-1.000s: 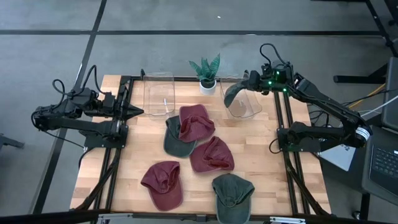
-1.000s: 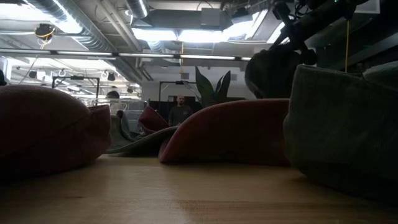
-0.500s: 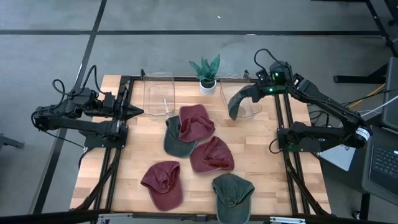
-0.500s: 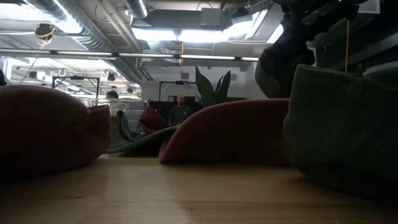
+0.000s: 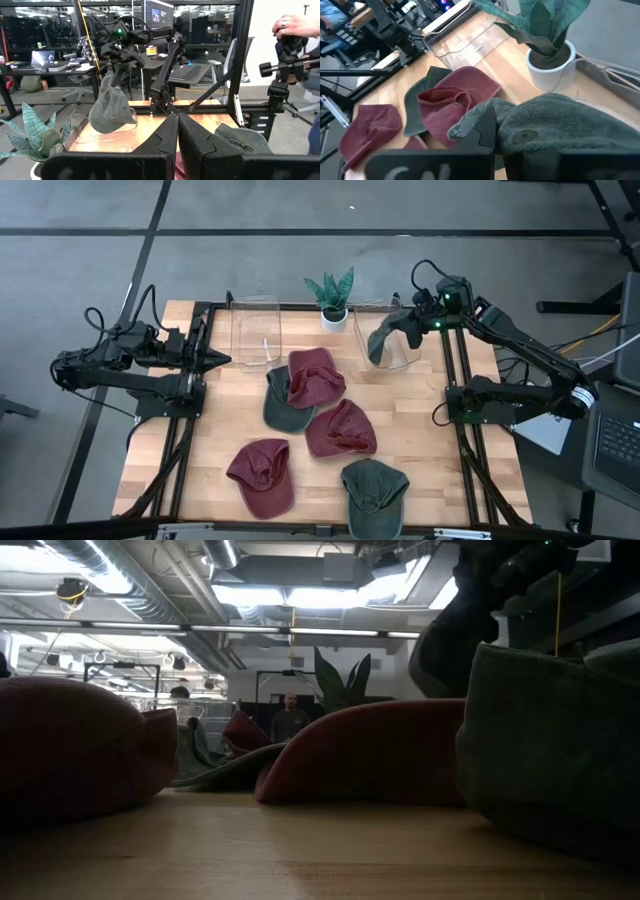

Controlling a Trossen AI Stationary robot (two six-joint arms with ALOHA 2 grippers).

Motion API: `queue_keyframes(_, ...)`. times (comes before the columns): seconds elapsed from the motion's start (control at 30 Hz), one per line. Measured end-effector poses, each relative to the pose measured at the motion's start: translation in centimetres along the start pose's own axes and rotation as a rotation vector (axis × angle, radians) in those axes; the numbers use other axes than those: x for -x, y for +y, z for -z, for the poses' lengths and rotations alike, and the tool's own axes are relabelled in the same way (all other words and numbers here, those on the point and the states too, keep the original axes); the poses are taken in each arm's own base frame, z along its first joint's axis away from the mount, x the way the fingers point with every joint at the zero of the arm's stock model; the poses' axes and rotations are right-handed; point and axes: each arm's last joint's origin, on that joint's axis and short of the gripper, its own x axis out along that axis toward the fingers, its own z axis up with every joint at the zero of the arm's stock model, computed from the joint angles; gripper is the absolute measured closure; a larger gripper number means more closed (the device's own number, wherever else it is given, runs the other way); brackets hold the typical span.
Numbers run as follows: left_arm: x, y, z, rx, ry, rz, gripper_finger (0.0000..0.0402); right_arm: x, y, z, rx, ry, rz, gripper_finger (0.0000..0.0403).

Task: Pick & Place hat
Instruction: Put the middle gray cap into the right bin, then put the bottom gray cap into the right bin

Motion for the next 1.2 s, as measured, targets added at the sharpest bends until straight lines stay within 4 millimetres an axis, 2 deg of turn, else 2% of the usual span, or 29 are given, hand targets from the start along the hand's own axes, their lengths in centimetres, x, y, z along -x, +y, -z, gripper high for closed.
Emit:
queue_keyframes(0.13,0.0,0.0,0.0,0.0,0.0,0.0,0.039,0.1,-0.3,0.1,-0.024,0.004,0.045,0.0372)
queue_keyframes(0.47,0.0,0.0,0.0,0.0,0.0,0.0,0.0391,0.1,-0.4,0.3,-0.087,0.027,0.055,0.0239)
queue_keyframes(0.7,0.0,0.0,0.0,0.0,0.0,0.0,0.0389,0.3,-0.4,0.3,-0.191,0.019,0.055,0.0174)
queue_keyframes(1.0,0.0,0.0,0.0,0.0,0.0,0.0,0.0389,1.4,0.6,0.3,-0.231,-0.015,-0.018,0.0158)
queue_keyframes(1.2,0.0,0.0,0.0,0.0,0.0,0.0,0.0391,0.9,2.4,0.7,-0.18,0.028,-0.095,0.0158)
